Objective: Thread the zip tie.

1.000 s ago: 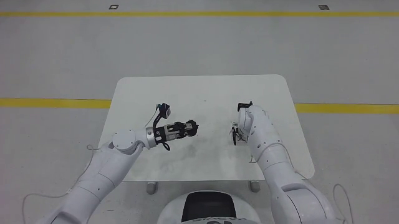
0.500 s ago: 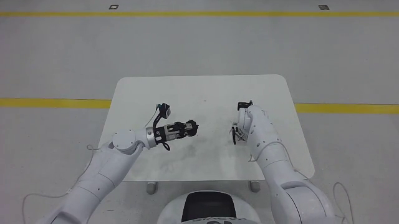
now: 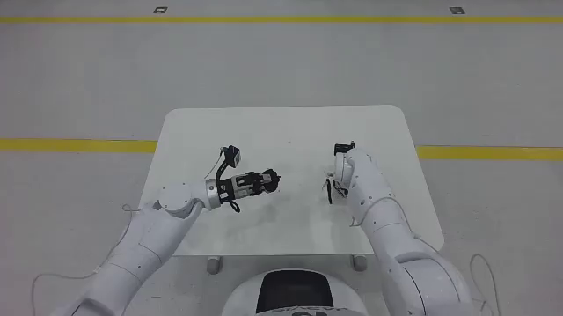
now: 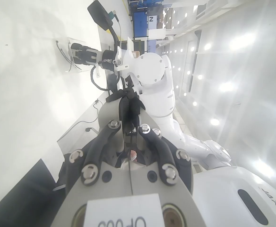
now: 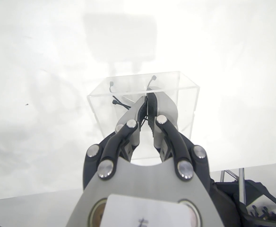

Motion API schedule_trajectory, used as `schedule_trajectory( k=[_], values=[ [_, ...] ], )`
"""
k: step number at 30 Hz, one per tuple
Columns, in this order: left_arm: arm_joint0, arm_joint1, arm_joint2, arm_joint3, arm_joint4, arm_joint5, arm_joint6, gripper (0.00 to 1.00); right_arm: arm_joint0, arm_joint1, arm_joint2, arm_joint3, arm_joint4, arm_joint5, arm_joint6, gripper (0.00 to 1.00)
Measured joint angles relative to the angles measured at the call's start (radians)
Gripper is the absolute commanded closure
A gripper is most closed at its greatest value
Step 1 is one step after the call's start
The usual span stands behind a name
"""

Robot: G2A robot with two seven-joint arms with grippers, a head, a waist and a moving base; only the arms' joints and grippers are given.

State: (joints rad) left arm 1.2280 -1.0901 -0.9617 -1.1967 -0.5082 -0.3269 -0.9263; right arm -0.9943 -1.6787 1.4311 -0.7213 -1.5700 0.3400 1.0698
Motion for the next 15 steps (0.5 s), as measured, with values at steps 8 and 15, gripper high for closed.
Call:
schedule_trajectory(
  k=[8, 15],
  values=[
    [0.000, 0.000, 0.000, 0.000, 0.000, 0.000, 0.000, 1.00, -0.004, -0.001, 0.005, -0.016, 0.000, 0.000, -0.008, 1.00],
    [0.000, 0.000, 0.000, 0.000, 0.000, 0.000, 0.000, 1.00, -0.066, 0.006, 0.000, -0.149, 0.000, 0.000, 0.025, 1.00]
  ],
)
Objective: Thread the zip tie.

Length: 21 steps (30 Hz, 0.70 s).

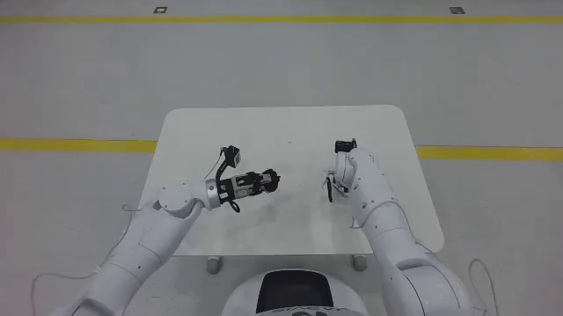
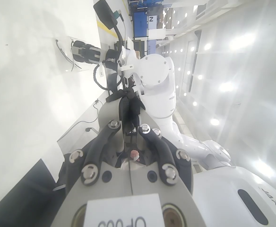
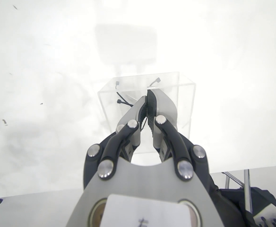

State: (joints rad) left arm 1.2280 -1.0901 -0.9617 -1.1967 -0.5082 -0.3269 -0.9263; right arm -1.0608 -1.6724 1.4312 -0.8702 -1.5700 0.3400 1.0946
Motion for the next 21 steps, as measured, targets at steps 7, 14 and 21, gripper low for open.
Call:
schedule_trajectory(
  k=[7, 14, 21],
  values=[
    [0.000, 0.000, 0.000, 0.000, 0.000, 0.000, 0.000, 1.00, -0.110, 0.018, 0.001, -0.229, 0.000, 0.000, 0.059, 1.00],
    [0.000, 0.000, 0.000, 0.000, 0.000, 0.000, 0.000, 1.00, -0.283, 0.034, 0.013, -0.567, 0.005, -0.002, 0.098, 1.00],
    [0.000, 0.000, 0.000, 0.000, 0.000, 0.000, 0.000, 1.00, -0.416, 0.049, 0.070, -0.807, 0.161, -0.170, 0.021, 1.00]
  ],
)
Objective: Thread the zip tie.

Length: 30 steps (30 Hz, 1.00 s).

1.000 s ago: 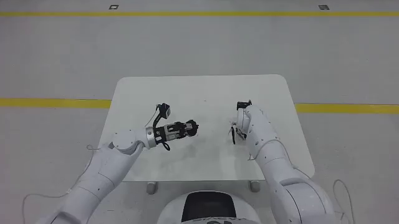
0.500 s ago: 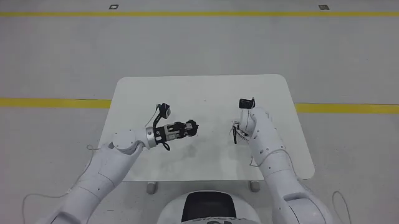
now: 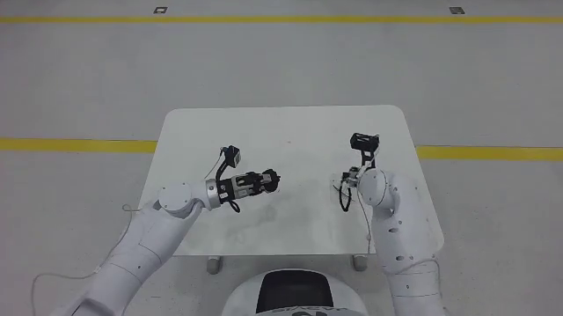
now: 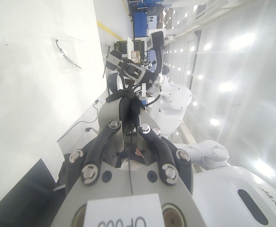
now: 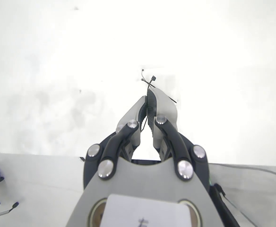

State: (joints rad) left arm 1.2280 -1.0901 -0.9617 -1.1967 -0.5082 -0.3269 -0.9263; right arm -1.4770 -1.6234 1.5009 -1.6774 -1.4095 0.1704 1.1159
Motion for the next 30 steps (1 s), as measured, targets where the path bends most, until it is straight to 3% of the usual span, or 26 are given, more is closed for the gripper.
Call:
schedule_trajectory(
  k=[3, 8, 19, 22, 28, 30],
  values=[
    [0.000, 0.000, 0.000, 0.000, 0.000, 0.000, 0.000, 1.00, -0.030, 0.008, 0.029, -0.039, 0.094, -0.100, -0.050, 1.00],
    [0.000, 0.000, 0.000, 0.000, 0.000, 0.000, 0.000, 1.00, -0.043, 0.023, 0.072, -0.043, 0.212, -0.283, -0.099, 1.00],
    [0.000, 0.000, 0.000, 0.000, 0.000, 0.000, 0.000, 1.00, -0.043, 0.023, 0.070, -0.043, 0.213, -0.274, -0.100, 1.00],
    [0.000, 0.000, 0.000, 0.000, 0.000, 0.000, 0.000, 1.00, -0.051, 0.027, 0.066, -0.061, 0.275, -0.336, -0.160, 1.00],
    [0.000, 0.000, 0.000, 0.000, 0.000, 0.000, 0.000, 1.00, -0.009, 0.051, 0.089, -0.025, 0.448, -0.540, -0.184, 1.00],
    [0.000, 0.000, 0.000, 0.000, 0.000, 0.000, 0.000, 1.00, 0.021, 0.068, 0.077, -0.004, 0.524, -0.539, -0.162, 1.00]
  ],
)
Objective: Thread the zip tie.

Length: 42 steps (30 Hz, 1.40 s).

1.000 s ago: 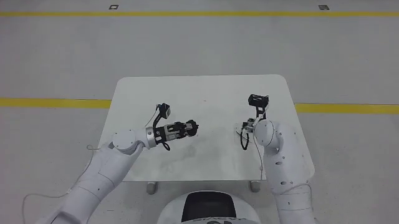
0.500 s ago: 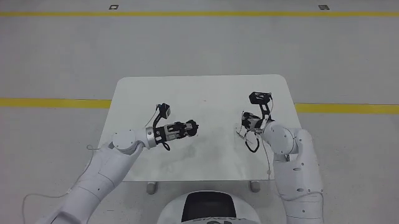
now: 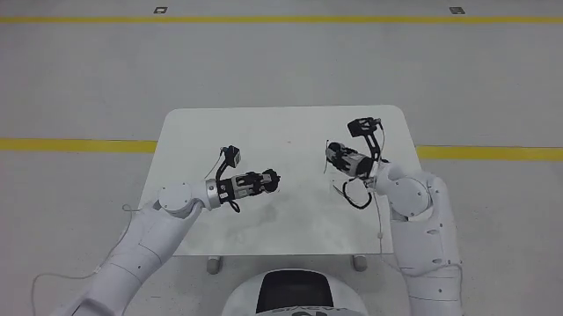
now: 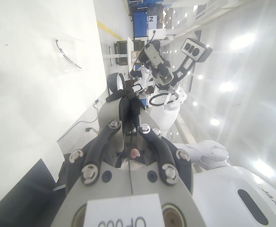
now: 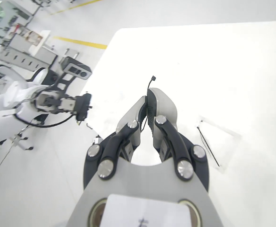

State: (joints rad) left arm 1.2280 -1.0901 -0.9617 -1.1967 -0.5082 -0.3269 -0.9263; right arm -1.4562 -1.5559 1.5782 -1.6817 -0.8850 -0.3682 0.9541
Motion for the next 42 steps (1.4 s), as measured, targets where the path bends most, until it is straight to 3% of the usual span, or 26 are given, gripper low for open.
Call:
schedule_trajectory(
  k=[2, 9, 14, 20, 29, 42],
  values=[
    [0.000, 0.000, 0.000, 0.000, 0.000, 0.000, 0.000, 1.00, 0.025, 0.022, -0.015, 0.020, 0.059, 0.028, 0.018, 1.00],
    [0.000, 0.000, 0.000, 0.000, 0.000, 0.000, 0.000, 1.00, 0.083, 0.109, -0.061, 0.083, 0.378, 0.028, 0.147, 1.00],
    [0.000, 0.000, 0.000, 0.000, 0.000, 0.000, 0.000, 1.00, 0.095, 0.168, -0.086, 0.108, 0.600, 0.028, 0.251, 1.00],
    [0.000, 0.000, 0.000, 0.000, 0.000, 0.000, 0.000, 1.00, 0.103, 0.214, -0.104, 0.130, 0.778, 0.028, 0.326, 1.00],
    [0.000, 0.000, 0.000, 0.000, 0.000, 0.000, 0.000, 1.00, 0.151, 0.239, -0.144, 0.219, 0.919, 0.028, 0.433, 1.00],
    [0.000, 0.000, 0.000, 0.000, 0.000, 0.000, 0.000, 1.00, 0.163, 0.240, -0.167, 0.226, 0.906, 0.028, 0.428, 1.00]
  ],
)
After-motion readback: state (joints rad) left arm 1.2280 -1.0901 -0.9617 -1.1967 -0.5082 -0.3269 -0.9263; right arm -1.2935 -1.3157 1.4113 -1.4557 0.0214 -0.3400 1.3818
